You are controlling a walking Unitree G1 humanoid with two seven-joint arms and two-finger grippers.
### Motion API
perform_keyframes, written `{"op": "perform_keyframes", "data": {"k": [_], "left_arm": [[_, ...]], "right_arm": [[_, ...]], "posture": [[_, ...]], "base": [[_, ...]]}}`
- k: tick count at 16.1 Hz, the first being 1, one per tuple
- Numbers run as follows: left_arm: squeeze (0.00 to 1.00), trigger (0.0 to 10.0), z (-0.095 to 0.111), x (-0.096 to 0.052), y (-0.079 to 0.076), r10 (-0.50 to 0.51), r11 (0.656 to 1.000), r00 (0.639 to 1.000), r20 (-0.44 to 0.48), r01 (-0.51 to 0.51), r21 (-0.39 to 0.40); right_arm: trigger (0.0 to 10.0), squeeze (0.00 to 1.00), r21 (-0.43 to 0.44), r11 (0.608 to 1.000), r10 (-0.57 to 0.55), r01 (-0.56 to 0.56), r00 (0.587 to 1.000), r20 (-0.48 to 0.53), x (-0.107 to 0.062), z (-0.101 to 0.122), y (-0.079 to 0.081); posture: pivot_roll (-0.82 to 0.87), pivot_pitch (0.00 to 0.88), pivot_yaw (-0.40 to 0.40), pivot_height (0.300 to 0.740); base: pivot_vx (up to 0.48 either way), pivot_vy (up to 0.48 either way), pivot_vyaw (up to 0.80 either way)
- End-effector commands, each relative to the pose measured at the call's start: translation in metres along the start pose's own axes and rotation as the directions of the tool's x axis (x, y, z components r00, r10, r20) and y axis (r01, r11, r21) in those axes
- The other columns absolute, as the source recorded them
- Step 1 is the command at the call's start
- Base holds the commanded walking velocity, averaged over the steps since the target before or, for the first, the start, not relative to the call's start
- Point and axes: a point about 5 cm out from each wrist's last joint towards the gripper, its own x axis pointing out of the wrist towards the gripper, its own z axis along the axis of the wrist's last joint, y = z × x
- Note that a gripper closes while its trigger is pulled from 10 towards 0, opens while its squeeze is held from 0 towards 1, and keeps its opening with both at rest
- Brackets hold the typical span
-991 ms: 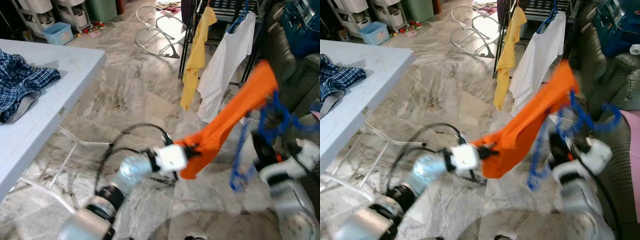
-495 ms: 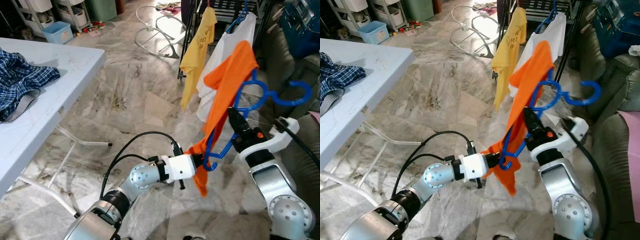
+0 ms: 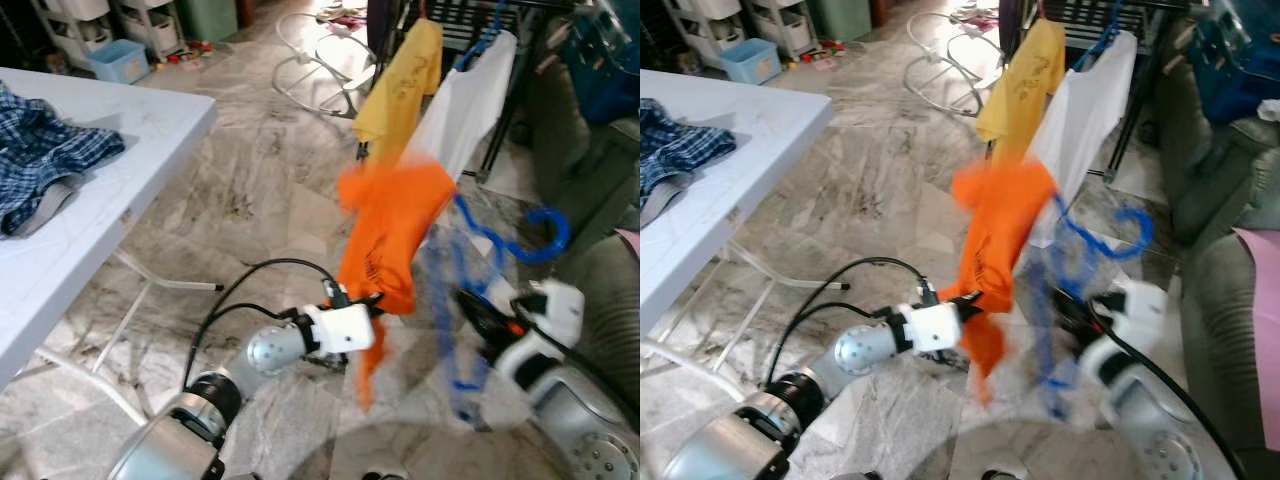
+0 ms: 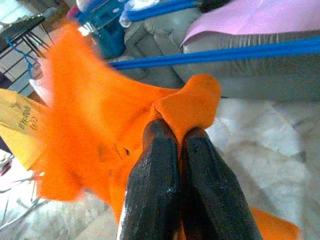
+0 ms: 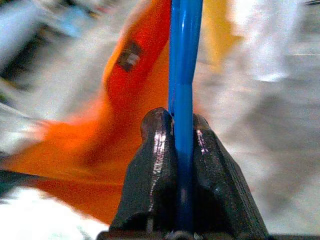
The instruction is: Hang hanger
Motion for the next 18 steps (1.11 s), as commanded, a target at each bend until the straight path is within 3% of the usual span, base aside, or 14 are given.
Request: {"op": "perform_keyframes", "data": {"k": [1, 2, 3, 6, 7, 8, 11, 15, 18], "left_arm": [[0.00, 10.0, 0.002, 0.002, -0.009, -0.056, 0.998, 0.998, 0.012, 0.055, 0.031], [0.00, 10.0, 0.001, 0.001, -0.014, -0.077, 0.997, 0.997, 0.011, 0.077, 0.023], [0.00, 10.0, 0.001, 0.001, -0.020, -0.094, 0.995, 0.995, 0.012, 0.094, 0.013], [0.00, 10.0, 0.003, 0.002, -0.032, -0.131, 0.991, 0.991, 0.036, 0.132, -0.027], [0.00, 10.0, 0.006, 0.004, -0.038, -0.145, 0.986, 0.988, 0.058, 0.149, -0.071], [1.00, 10.0, 0.007, 0.004, -0.039, -0.141, 0.986, 0.988, 0.065, 0.146, -0.080], [1.00, 10.0, 0.008, 0.006, -0.043, -0.161, 0.977, 0.984, 0.076, 0.170, -0.132], [1.00, 10.0, 0.005, 0.003, -0.051, -0.219, 0.960, 0.973, 0.072, 0.228, -0.163], [1.00, 10.0, 0.005, 0.003, -0.040, -0.190, 0.966, 0.979, 0.077, 0.200, -0.162]], "right_arm": [[10.0, 0.00, -0.007, 0.995, -0.100, 0.102, 0.985, 0.143, 0.001, 0.025, -0.011], [10.0, 0.00, 0.042, 0.990, -0.137, 0.131, 0.968, 0.209, 0.002, 0.036, -0.015], [10.0, 0.00, 0.022, 0.990, -0.138, 0.137, 0.958, 0.250, 0.003, 0.043, -0.014], [10.0, 0.00, -0.087, 0.980, -0.140, 0.179, 0.930, 0.340, 0.007, 0.055, -0.012], [10.0, 0.00, -0.136, 0.977, -0.102, 0.163, 0.923, 0.371, 0.010, 0.058, -0.005], [10.0, 0.00, -0.156, 0.976, -0.081, 0.149, 0.924, 0.374, 0.012, 0.057, 0.000], [10.0, 0.00, -0.170, 0.977, -0.051, 0.125, 0.922, 0.384, 0.012, 0.049, 0.009], [10.0, 0.00, -0.259, 0.960, 0.011, 0.104, 0.914, 0.407, 0.012, 0.037, 0.019], [10.0, 0.00, -0.332, 0.939, 0.057, 0.090, 0.911, 0.409, 0.006, 0.031, 0.023]], "posture": [[-0.03, 0.102, -0.029, 0.740], [-0.03, 0.102, -0.029, 0.740], [-0.03, 0.103, -0.025, 0.740], [-0.04, 0.102, -0.025, 0.740], [-0.04, 0.103, -0.027, 0.740], [-0.04, 0.105, -0.031, 0.740], [-0.03, 0.106, -0.033, 0.740], [-0.04, 0.107, -0.023, 0.740], [-0.04, 0.108, -0.017, 0.740]], "base": [[0.000, 0.000, 0.00], [0.000, 0.000, 0.00], [0.000, 0.000, 0.00], [0.000, 0.000, 0.00], [0.000, 0.000, 0.00], [0.000, 0.000, 0.00], [0.000, 0.000, 0.00], [0.000, 0.000, 0.00], [0.000, 0.000, 0.00]]}}
